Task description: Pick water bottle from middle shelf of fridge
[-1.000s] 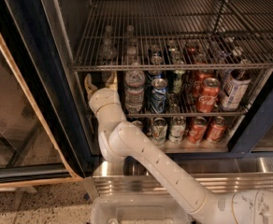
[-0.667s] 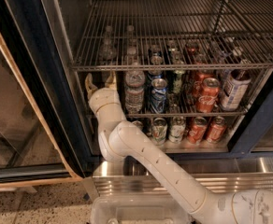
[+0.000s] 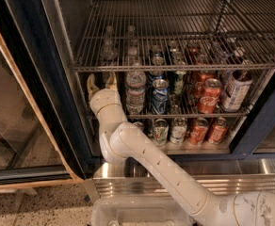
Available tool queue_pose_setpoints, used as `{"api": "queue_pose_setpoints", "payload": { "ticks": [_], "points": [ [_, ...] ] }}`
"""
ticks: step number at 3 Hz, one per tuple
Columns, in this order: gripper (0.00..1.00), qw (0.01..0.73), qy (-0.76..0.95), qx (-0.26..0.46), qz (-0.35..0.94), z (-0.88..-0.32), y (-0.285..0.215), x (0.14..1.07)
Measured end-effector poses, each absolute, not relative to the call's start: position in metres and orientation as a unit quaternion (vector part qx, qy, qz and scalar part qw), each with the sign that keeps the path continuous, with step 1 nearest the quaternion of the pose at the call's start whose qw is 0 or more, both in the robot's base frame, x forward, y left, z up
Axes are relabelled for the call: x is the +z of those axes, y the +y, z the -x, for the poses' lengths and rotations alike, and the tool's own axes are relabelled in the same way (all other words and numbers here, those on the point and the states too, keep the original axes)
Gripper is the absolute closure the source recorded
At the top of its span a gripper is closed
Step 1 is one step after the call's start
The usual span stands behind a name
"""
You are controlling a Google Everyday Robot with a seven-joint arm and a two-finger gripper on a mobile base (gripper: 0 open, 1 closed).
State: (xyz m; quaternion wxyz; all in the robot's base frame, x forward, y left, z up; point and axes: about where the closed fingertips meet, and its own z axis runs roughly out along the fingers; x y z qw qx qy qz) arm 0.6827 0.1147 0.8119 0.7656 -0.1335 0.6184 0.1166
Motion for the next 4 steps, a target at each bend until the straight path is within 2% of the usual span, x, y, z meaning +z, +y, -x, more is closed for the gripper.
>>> {"api": "queue_pose_setpoints", "payload": {
  "ticks": [4],
  "points": [
    [0.26,0.765,0.618,0.118,0.139,-0.717,0.117,0.814]
  ]
}}
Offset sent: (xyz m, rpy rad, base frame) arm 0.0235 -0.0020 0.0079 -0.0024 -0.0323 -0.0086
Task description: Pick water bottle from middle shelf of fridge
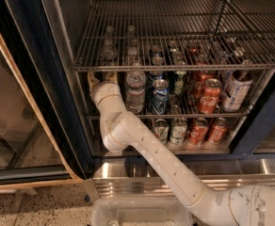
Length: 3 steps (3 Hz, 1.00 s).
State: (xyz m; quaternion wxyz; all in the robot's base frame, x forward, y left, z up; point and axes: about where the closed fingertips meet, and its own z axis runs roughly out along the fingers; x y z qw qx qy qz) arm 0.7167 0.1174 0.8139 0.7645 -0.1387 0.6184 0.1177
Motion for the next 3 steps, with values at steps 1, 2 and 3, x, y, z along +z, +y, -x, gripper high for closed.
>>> {"api": "queue_pose_setpoints", "payload": {
  "ticks": [1,2,3],
  "points": [
    [0.26,0.759,0.625,0.121,0.136,-0.7252,0.1192,0.8085],
    [0.26,0.757,0.628,0.122,0.132,-0.731,0.1202,0.8058],
    [0.12,0.757,0.628,0.121,0.13,-0.7324,0.1203,0.8051]
  ]
}}
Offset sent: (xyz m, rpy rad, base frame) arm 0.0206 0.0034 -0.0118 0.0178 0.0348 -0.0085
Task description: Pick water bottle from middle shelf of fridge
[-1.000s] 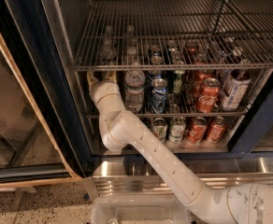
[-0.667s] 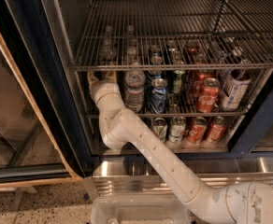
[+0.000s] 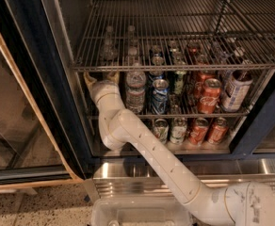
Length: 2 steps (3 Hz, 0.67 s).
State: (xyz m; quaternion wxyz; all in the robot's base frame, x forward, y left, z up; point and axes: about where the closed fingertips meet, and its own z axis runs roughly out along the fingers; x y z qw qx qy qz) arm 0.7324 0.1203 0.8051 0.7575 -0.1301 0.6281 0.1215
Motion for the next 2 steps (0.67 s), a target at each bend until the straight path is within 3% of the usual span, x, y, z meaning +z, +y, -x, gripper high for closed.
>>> {"api": "queue_pose_setpoints", "payload": {
  "ticks": [1,2],
  "points": [
    [0.1,0.758,0.628,0.12,0.128,-0.7331,0.1198,0.8048],
    [0.14,0.761,0.627,0.115,0.121,-0.7329,0.1155,0.8045]
  ]
}}
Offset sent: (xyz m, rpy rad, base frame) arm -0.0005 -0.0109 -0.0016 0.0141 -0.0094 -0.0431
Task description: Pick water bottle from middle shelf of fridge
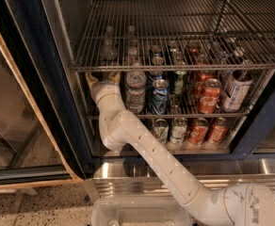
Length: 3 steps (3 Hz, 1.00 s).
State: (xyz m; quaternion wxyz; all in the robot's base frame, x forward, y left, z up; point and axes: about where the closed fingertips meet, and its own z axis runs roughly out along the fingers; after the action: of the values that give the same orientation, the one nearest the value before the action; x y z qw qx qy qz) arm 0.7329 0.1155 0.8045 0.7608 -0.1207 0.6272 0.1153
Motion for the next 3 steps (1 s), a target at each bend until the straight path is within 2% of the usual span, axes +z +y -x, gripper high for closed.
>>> {"api": "queue_pose_setpoints", "payload": {
  "ticks": [3],
  "points": [
    [0.18,0.768,0.624,0.102,0.107,-0.74,0.103,0.81]
  ]
}}
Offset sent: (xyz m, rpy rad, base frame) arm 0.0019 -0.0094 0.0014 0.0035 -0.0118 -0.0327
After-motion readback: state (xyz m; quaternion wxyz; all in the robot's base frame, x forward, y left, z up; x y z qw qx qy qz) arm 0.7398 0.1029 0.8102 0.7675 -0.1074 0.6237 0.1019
